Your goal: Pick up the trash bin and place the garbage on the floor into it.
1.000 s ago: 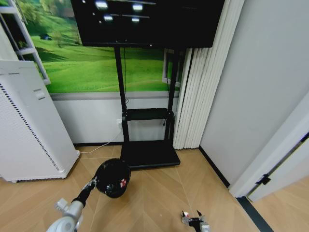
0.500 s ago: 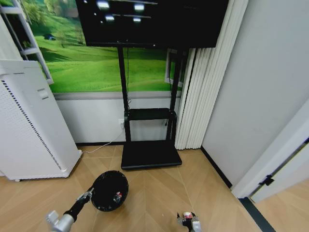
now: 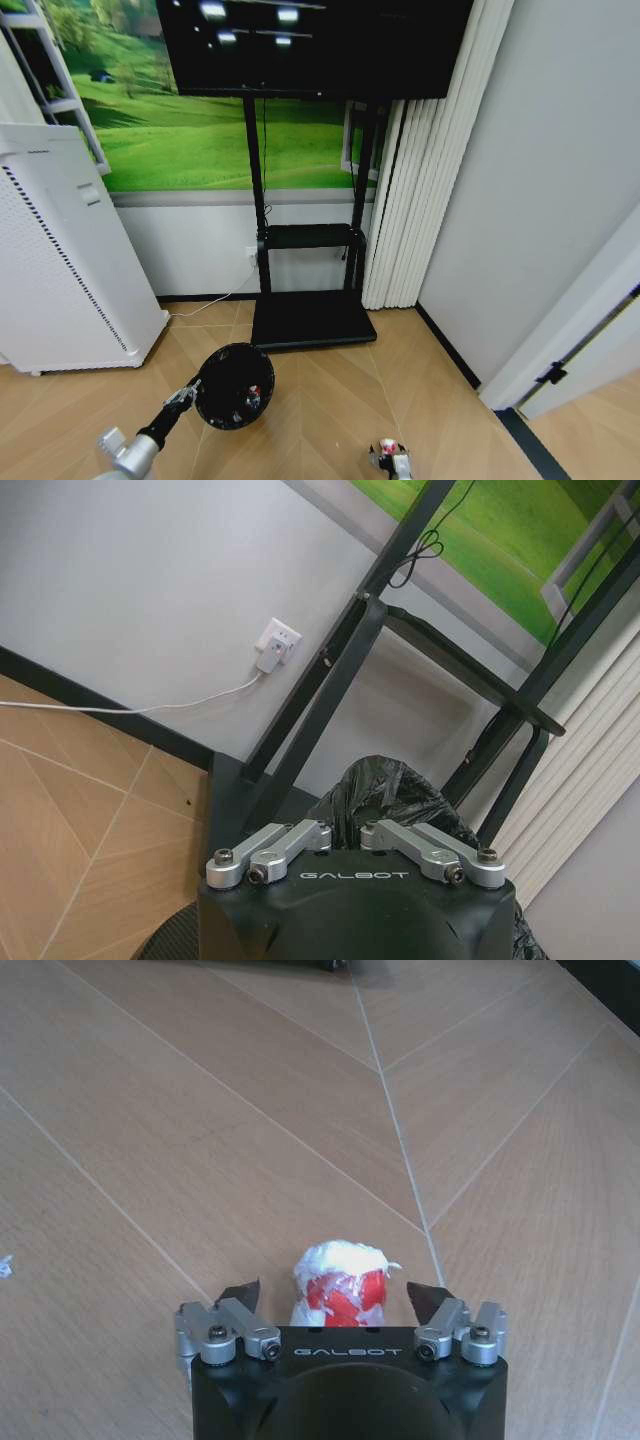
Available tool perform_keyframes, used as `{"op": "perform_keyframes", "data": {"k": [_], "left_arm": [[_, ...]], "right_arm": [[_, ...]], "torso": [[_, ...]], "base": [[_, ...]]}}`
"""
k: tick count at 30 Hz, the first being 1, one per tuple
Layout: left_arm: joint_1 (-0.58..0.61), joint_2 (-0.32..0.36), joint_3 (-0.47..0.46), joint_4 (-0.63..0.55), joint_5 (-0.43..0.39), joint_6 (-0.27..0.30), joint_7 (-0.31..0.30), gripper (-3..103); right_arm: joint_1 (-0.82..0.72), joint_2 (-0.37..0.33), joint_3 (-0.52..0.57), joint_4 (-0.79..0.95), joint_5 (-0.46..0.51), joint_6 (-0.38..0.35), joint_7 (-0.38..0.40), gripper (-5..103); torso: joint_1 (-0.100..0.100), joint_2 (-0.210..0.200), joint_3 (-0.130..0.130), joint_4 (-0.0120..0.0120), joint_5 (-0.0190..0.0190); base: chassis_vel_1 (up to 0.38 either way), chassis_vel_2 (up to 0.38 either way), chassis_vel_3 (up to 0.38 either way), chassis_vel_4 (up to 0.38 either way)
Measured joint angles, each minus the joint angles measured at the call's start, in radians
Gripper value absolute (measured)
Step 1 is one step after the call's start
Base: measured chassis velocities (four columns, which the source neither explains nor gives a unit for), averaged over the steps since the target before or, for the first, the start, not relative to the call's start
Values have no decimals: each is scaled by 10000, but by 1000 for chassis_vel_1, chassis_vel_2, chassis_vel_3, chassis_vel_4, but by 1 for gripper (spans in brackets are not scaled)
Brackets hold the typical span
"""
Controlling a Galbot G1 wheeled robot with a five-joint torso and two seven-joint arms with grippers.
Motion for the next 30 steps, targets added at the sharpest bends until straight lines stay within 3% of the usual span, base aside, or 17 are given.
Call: {"op": "perform_keyframes", "data": {"k": [1,3,5,6,17,26,30], "left_arm": [[0,0,0,0,0,0,0,7],[-4,-15,0,-5,-3,-1,-8,7],[-4,-21,1,-16,-3,-2,-19,7],[-4,-33,6,-28,-4,-10,-44,7],[-100,-54,60,-22,-4,-38,-113,7],[-155,-87,101,26,-1,-46,-130,7],[-271,-70,239,120,7,-50,-206,7]], "right_arm": [[0,0,0,0,0,0,0,85],[9,-11,17,-95,-10,-1,10,75],[17,-12,19,-124,-10,-2,11,75],[35,-5,22,-148,-7,-3,21,64],[-47,-66,47,204,171,-46,62,30],[-310,-231,175,898,479,-148,78,27],[-794,-363,469,2277,959,-286,91,27]], "torso": [[0,0,0,0,0],[0,0,0,0,-1],[0,0,0,0,0],[0,0,-1,1,0],[0,0,0,1,0],[0,0,0,1,0],[0,0,-1,2,0]], "base": [[0,0,0,0],[0,0,0,0],[0,0,0,0],[0,0,0,0],[0,0,0,0],[0,0,0,0],[0,0,0,0]]}}
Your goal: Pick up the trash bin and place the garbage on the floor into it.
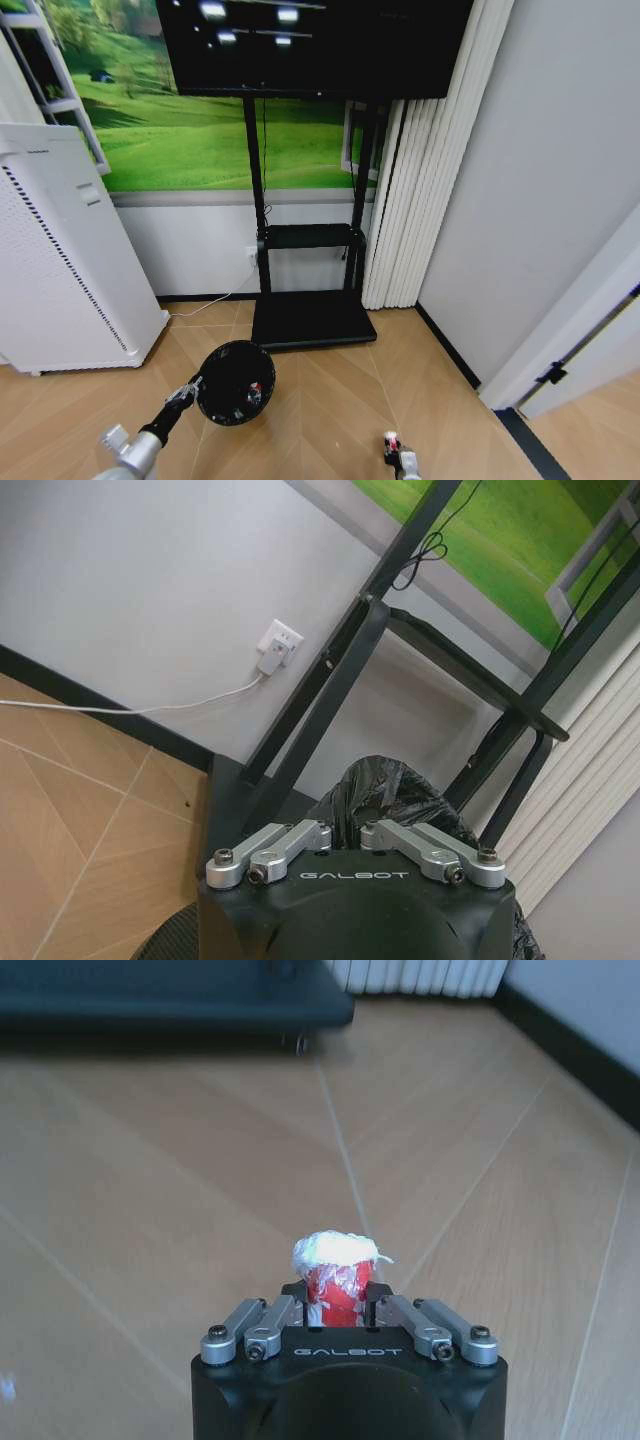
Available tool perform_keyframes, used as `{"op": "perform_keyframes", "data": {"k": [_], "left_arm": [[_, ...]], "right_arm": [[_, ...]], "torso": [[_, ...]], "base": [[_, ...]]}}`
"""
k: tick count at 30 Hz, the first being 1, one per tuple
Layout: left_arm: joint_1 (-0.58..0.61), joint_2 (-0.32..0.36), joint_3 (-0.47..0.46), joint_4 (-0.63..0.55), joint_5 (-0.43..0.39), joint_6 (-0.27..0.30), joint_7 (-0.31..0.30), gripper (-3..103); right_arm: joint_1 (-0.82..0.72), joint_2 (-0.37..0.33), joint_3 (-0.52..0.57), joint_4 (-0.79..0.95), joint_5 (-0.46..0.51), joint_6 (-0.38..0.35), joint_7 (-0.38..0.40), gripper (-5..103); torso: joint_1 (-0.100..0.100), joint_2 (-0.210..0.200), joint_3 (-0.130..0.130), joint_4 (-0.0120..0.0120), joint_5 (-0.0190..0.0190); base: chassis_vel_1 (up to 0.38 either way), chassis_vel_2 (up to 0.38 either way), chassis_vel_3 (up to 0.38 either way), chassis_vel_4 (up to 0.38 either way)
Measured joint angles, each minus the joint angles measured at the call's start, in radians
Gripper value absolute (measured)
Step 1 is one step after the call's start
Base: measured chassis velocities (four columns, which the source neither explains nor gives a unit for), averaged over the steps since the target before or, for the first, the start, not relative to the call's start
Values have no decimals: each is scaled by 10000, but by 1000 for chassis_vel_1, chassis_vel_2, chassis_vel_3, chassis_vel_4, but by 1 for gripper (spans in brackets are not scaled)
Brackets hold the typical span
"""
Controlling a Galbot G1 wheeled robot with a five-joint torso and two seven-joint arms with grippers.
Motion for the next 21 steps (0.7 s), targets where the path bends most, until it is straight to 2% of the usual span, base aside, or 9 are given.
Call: {"op": "perform_keyframes", "data": {"k": [3,5,11,12,15,17,18,20,21], "left_arm": [[-223,75,254,171,-44,10,-151,7],[-634,183,1011,410,-339,15,-805,7],[-1332,307,2497,767,-540,-252,-1941,7],[-1458,306,2840,802,-534,-316,-2147,7],[-1602,312,3199,837,-542,-357,-2294,7],[-2250,444,4324,1034,-661,-373,-2529,7],[-2250,444,4324,1034,-661,-373,-2529,7],[-2951,562,5518,1242,-873,-319,-2535,7],[-2951,562,5518,1242,-873,-319,-2535,7]], "right_arm": [[-525,-122,275,1266,457,-20,-31,27],[-1239,-266,650,3131,1221,-87,-68,27],[-2397,-643,915,6236,2523,-211,-350,27],[-2526,-876,759,6971,2695,-196,-578,27],[-2629,-1046,619,7476,2758,-108,-799,27],[-3136,-1194,366,8284,2626,274,-1336,27],[-3136,-1194,366,8284,2626,274,-1336,27],[-3569,-1158,190,8480,1851,1019,-1884,27],[-3569,-1158,190,8480,1851,1019,-1884,27]], "torso": [[0,0,0,2,4],[0,0,0,-2,0],[0,0,0,-9,-2],[-1,0,0,-1,1],[0,0,0,8,2],[-1,0,0,2,1],[-1,0,0,2,1],[0,0,0,-8,1],[0,0,0,-8,1]], "base": [[0,0,0,0],[0,0,0,0],[0,0,0,0],[0,0,0,0],[0,0,0,0],[0,0,0,0],[0,0,0,0],[0,0,0,0],[0,0,0,0]]}}
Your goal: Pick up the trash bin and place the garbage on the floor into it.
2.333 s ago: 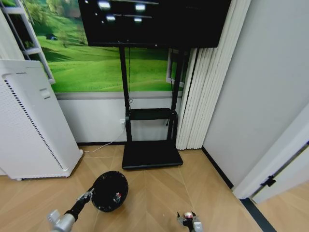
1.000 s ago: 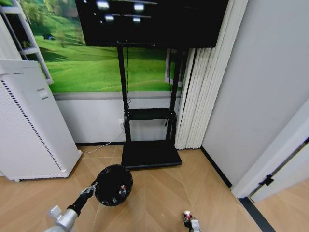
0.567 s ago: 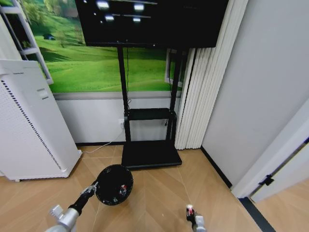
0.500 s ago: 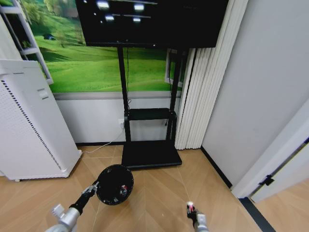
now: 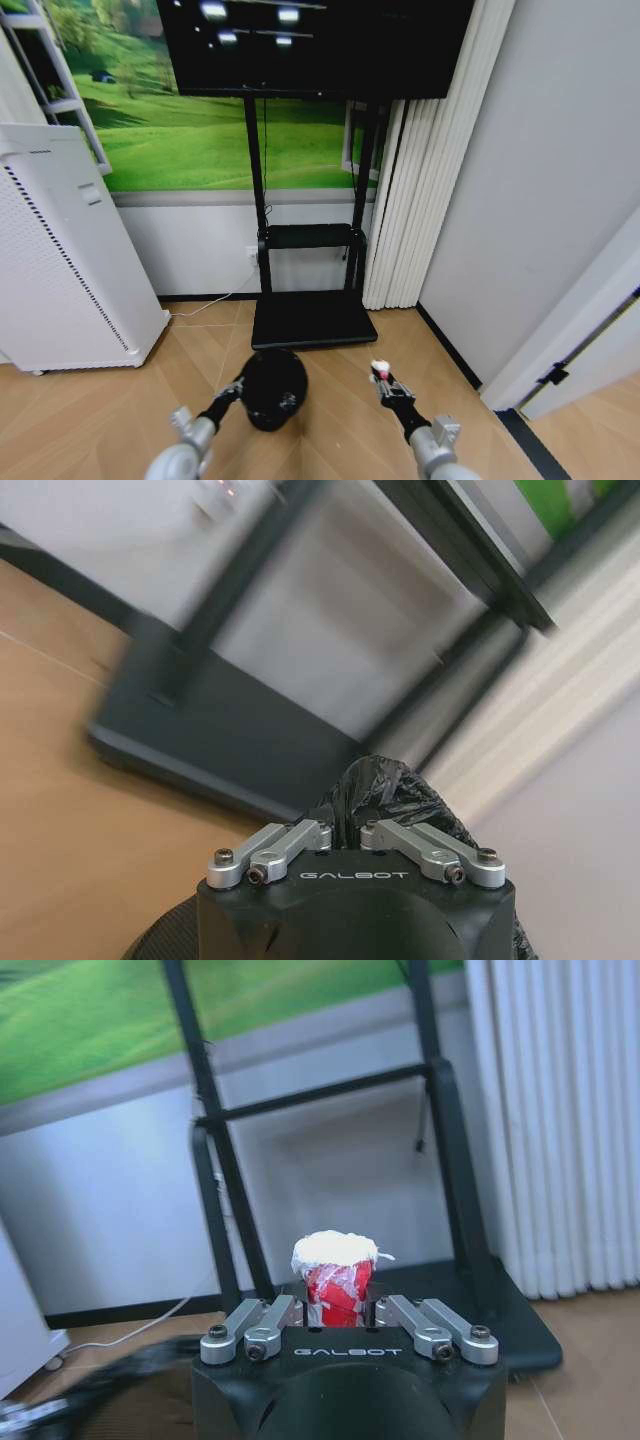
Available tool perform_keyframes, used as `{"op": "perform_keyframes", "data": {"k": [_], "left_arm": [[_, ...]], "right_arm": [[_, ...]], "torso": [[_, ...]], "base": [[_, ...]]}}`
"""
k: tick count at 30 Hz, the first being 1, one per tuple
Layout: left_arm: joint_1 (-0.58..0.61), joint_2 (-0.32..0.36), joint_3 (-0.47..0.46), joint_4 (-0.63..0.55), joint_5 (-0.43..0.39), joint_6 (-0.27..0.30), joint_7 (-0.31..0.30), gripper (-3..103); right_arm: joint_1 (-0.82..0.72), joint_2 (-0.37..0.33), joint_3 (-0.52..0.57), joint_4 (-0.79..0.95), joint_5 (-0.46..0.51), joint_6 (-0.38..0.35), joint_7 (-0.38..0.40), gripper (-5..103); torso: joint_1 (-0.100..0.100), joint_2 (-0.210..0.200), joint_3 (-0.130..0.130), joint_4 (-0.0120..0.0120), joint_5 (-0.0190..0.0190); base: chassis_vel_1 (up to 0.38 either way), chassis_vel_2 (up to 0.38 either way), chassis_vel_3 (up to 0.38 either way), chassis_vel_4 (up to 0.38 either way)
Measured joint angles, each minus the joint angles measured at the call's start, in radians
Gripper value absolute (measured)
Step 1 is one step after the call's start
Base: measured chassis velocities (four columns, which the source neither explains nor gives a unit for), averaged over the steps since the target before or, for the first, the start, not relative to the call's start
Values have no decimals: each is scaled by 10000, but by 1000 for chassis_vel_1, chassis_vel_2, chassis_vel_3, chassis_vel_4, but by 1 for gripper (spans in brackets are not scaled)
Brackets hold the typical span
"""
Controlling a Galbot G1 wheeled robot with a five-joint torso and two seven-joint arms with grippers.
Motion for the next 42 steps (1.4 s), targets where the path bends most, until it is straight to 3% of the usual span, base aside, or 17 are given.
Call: {"op": "perform_keyframes", "data": {"k": [3,8,18,21,23,24,27,30,32,33,35,40,42], "left_arm": [[-982,69,1335,210,-249,132,163,7],[-1513,142,2139,263,-300,362,694,7],[-1259,267,2188,-186,-229,603,1304,7],[-1063,319,2028,-300,-147,601,1318,7],[-1015,319,1989,-332,-112,599,1318,7],[-940,312,1907,-390,-63,598,1316,7],[-849,284,1800,-479,-20,595,1259,7],[-426,306,1358,-834,228,597,1074,7],[-287,323,1189,-931,324,597,988,7],[-182,337,1041,-1008,408,598,898,7],[496,412,-80,-1653,676,560,192,7],[1055,596,-1231,-2466,690,535,-403,7],[1635,727,-2287,-3138,613,702,-718,7]], "right_arm": [[-532,45,-238,35,-985,793,-805,27],[-643,126,-605,-240,-1713,1093,-1127,27],[-289,147,-1114,-1080,-2108,1134,-1157,25],[-184,117,-1181,-1140,-2112,1132,-1123,41],[-178,122,-1195,-1159,-2112,1132,-1094,41],[-192,146,-1208,-1170,-2124,1132,-1050,52],[-256,179,-1210,-1157,-2142,1139,-1030,57],[-455,238,-1201,-1021,-2189,1300,-998,73],[-488,268,-1184,-973,-2183,1376,-927,73],[-505,299,-1162,-926,-2163,1420,-855,79],[-562,539,-797,-555,-1807,1524,-416,90],[-607,785,-98,-231,-1580,1568,91,100],[-729,993,515,31,-1551,1526,476,100]], "torso": [[0,0,0,3,0],[0,0,0,7,0],[0,0,0,8,0],[0,0,0,8,-1],[0,0,0,9,-1],[0,0,0,8,-2],[0,0,-1,7,-1],[0,0,0,5,-3],[0,0,0,5,-3],[0,0,0,6,-3],[0,0,0,6,-4],[0,0,-1,13,1],[0,0,-1,-8,-7]], "base": [[0,0,0,0],[0,0,0,0],[0,0,0,0],[0,0,0,0],[0,0,0,0],[0,0,0,0],[0,0,0,0],[0,0,0,0],[0,0,0,0],[0,0,0,0],[0,0,0,0],[0,0,0,0],[0,0,0,0]]}}
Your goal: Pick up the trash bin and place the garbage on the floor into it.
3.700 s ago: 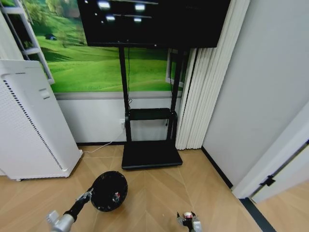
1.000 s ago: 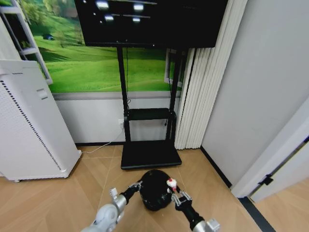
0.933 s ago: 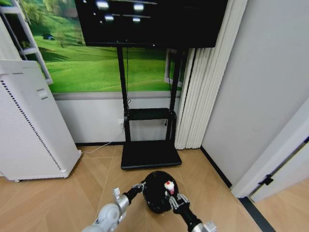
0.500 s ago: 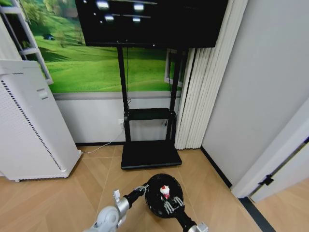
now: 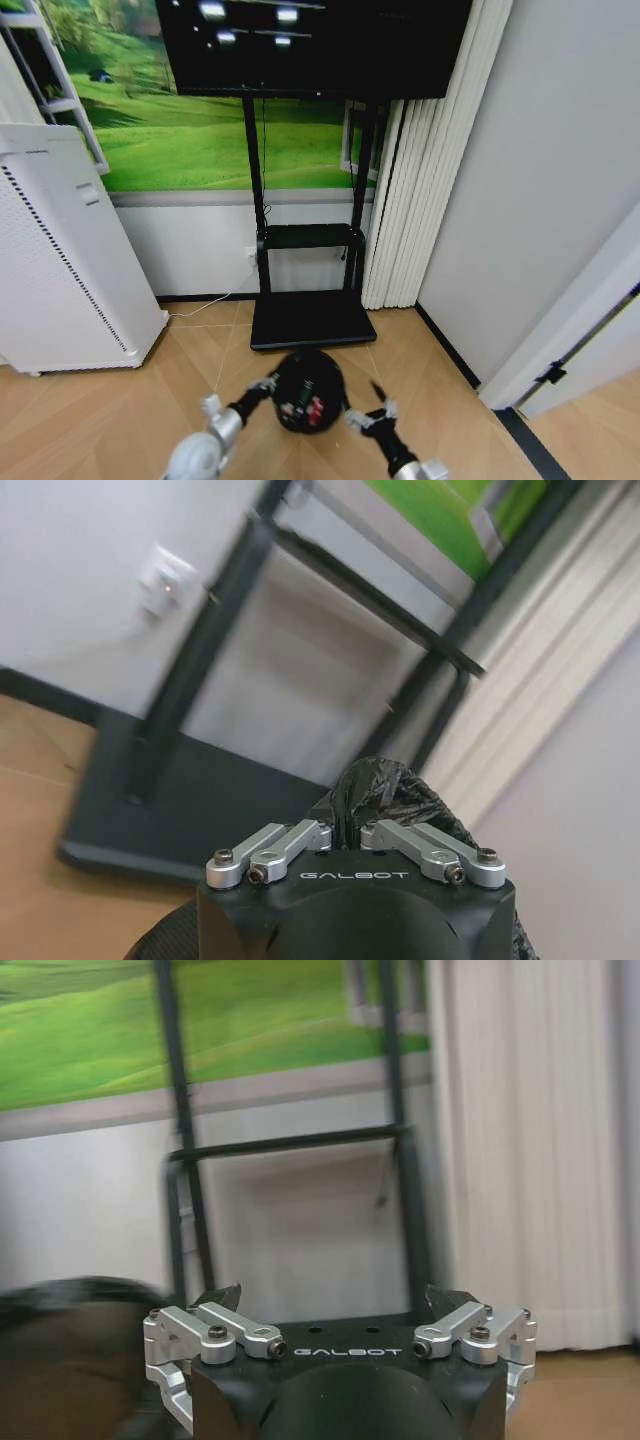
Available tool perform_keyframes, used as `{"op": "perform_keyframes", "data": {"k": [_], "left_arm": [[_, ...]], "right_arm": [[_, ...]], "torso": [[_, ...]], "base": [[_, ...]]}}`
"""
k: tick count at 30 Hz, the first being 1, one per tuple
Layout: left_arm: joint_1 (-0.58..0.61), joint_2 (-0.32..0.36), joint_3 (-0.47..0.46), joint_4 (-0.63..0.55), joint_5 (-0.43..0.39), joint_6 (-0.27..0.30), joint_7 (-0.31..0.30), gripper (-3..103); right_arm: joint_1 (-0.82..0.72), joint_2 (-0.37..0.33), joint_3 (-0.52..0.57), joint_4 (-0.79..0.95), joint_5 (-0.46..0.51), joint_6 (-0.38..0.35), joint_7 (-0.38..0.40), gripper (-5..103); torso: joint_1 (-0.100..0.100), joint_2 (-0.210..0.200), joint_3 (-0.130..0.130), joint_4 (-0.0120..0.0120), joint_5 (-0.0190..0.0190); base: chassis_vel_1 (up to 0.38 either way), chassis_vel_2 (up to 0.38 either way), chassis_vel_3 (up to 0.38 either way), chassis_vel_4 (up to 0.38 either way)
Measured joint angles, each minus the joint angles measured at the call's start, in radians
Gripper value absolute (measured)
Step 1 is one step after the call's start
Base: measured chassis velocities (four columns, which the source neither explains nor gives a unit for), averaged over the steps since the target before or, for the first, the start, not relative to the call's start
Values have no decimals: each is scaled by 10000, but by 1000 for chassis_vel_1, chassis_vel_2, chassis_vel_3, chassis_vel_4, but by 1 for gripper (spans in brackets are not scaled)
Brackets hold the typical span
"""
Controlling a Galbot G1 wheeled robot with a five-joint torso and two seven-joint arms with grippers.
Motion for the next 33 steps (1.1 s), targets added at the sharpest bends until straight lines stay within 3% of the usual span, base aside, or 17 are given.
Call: {"op": "perform_keyframes", "data": {"k": [1,2,4,6,7,10,11,13,14,17,23,27,33], "left_arm": [[387,-40,-595,-304,-35,98,-168,7],[387,-40,-595,-304,-35,98,-168,7],[1496,-402,-2204,-983,-71,386,-674,7],[1742,-512,-2575,-1104,-78,442,-815,7],[2434,-866,-3562,-1377,-130,564,-1185,7],[3265,-1327,-4615,-1493,-237,732,-1576,7],[3265,-1327,-4615,-1493,-237,732,-1576,7],[4080,-1766,-5795,-1465,-701,794,-1607,7],[4080,-1766,-5795,-1465,-701,794,-1607,7],[4994,-1968,-7331,-970,-1483,523,-834,7],[5265,-1762,-8112,-102,-1904,147,-191,7],[5218,-1693,-8214,298,-1886,83,-56,7],[5319,-1903,-7927,481,-1238,142,-6,7]], "right_arm": [[65,13,168,87,173,-86,148,100],[65,13,168,87,173,-86,148,100],[277,36,318,201,529,-236,467,100],[311,48,323,220,603,-273,529,100],[352,95,325,264,723,-365,625,100],[349,158,297,268,711,-373,655,100],[349,158,297,268,711,-373,655,100],[329,211,243,259,638,-372,658,100],[329,211,243,259,638,-372,658,100],[392,270,265,208,606,-371,692,100],[484,324,361,178,773,-382,938,100],[572,320,365,130,883,-466,1039,100],[1000,309,357,-105,1172,-553,1264,100]], "torso": [[0,1,0,8,5],[0,1,0,8,5],[0,1,0,18,3],[0,0,0,19,4],[-1,1,-1,18,7],[-1,1,0,18,6],[-1,1,0,18,6],[-1,1,0,17,4],[-1,1,0,17,4],[-1,0,0,19,4],[-1,1,0,9,0],[0,1,1,17,8],[0,0,0,11,-2]], "base": [[0,0,0,0],[0,0,0,0],[0,0,0,0],[0,0,0,0],[0,0,0,0],[0,0,0,0],[0,0,0,0],[59,88,-70,-47],[59,95,-87,-60],[150,141,-144,-147],[211,210,-227,-214],[234,256,-254,-244],[212,170,-179,-186]]}}
